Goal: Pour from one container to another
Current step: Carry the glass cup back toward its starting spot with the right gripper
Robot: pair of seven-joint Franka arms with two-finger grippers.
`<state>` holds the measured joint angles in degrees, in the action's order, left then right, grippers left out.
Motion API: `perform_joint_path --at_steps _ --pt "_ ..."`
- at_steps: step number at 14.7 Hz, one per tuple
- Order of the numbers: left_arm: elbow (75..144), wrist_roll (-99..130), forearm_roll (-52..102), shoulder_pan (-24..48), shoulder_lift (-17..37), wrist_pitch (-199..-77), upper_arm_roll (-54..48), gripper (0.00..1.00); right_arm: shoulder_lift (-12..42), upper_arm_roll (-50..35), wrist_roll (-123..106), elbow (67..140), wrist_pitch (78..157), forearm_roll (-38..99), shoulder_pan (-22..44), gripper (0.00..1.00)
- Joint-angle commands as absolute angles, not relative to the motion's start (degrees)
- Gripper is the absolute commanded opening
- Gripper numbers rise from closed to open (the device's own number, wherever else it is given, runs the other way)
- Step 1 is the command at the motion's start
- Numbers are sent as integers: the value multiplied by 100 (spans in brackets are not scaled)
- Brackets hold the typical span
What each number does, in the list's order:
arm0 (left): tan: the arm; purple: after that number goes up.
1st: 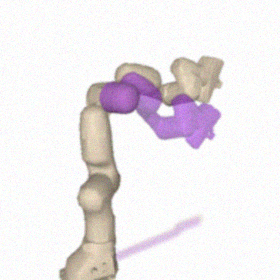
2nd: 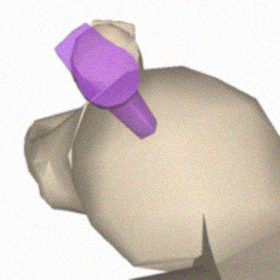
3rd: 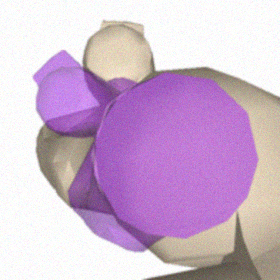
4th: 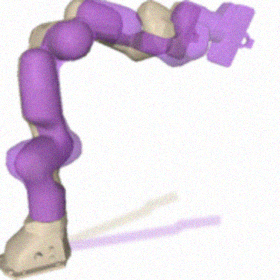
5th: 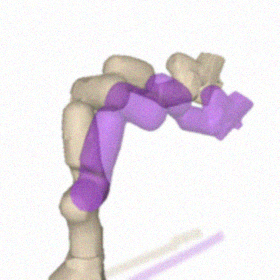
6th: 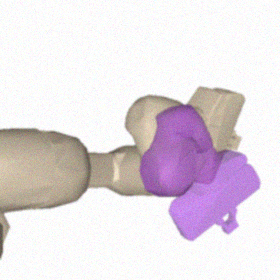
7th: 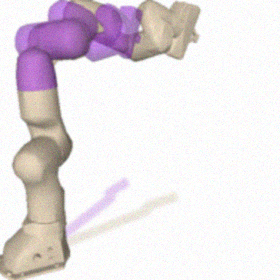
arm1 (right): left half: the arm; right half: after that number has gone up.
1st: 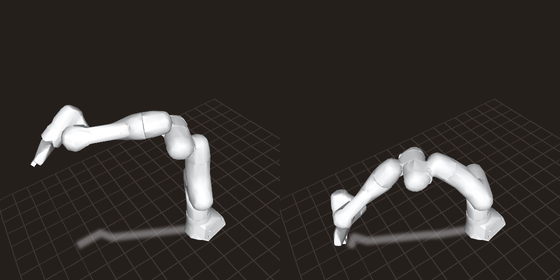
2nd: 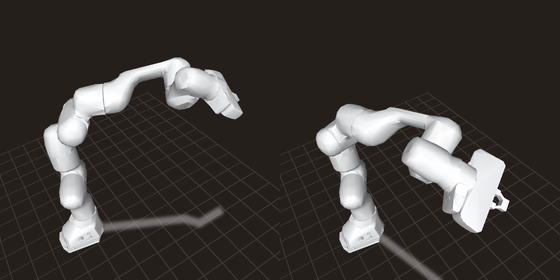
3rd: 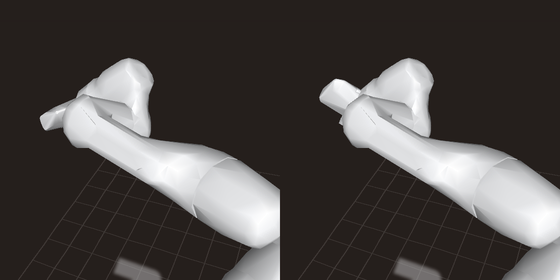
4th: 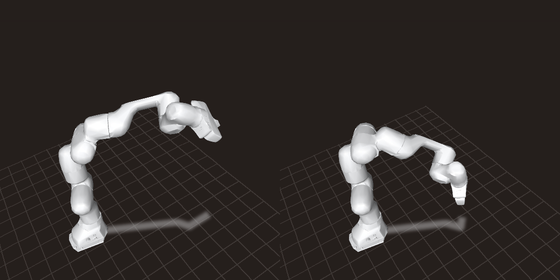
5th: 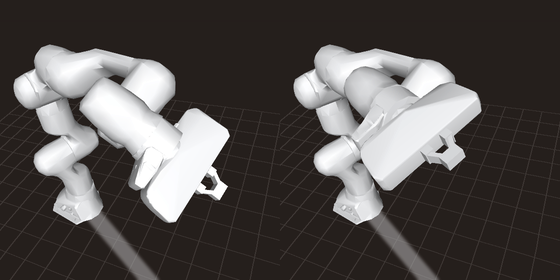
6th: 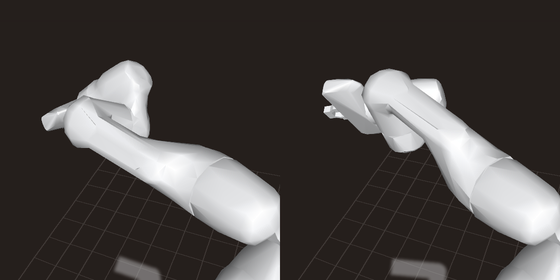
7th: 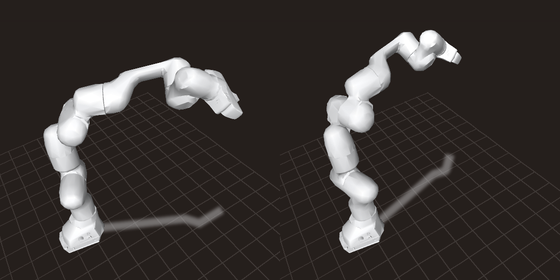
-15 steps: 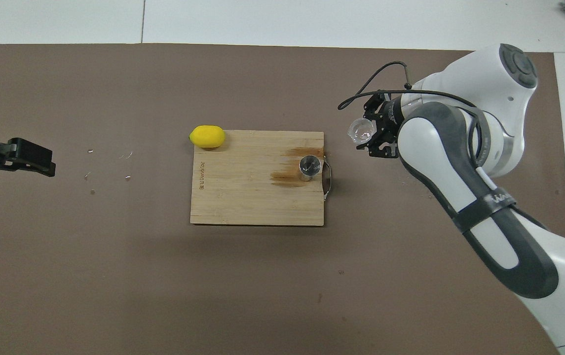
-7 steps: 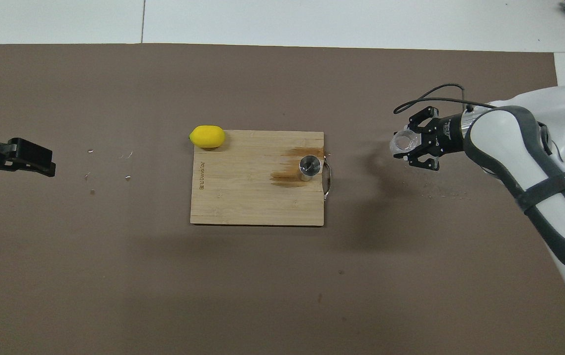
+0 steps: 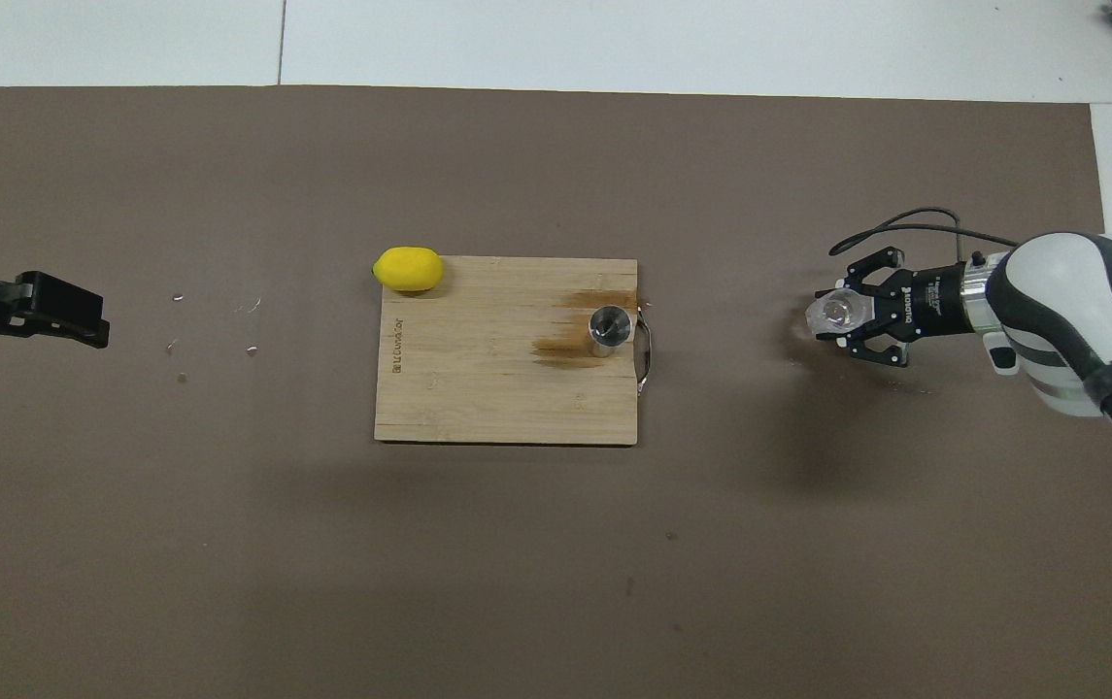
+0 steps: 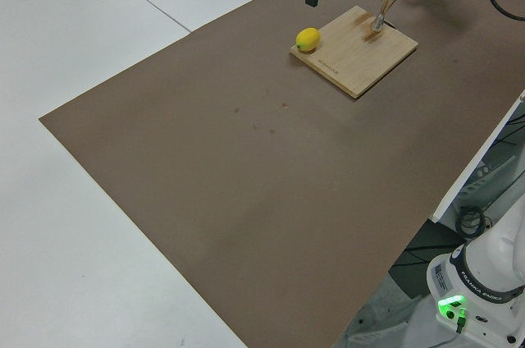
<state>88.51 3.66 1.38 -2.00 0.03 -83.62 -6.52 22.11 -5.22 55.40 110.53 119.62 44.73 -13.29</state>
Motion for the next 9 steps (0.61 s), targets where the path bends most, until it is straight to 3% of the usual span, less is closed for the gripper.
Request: perform_joint_path --at_steps 1,6,7,8,9 --pt "8930 413 149 -255 -79 -8323 -677 100 2250 -598 5178 11135 11900 4676 -1459 0" --pt "8930 413 149 -255 -79 -8323 -677 100 2215 -598 5001 11452 12164 4685 -1433 0" --pt "8930 413 149 -255 -79 -8323 -677 100 2215 -598 5001 11470 12181 4685 -1415 4" --pt "8930 413 149 -255 -79 -8323 -677 100 2206 -598 5001 11487 12216 4685 -1406 22" --pt "8930 413 149 -255 -79 -8323 -677 100 2197 -580 4984 11522 12234 4658 -1380 61"
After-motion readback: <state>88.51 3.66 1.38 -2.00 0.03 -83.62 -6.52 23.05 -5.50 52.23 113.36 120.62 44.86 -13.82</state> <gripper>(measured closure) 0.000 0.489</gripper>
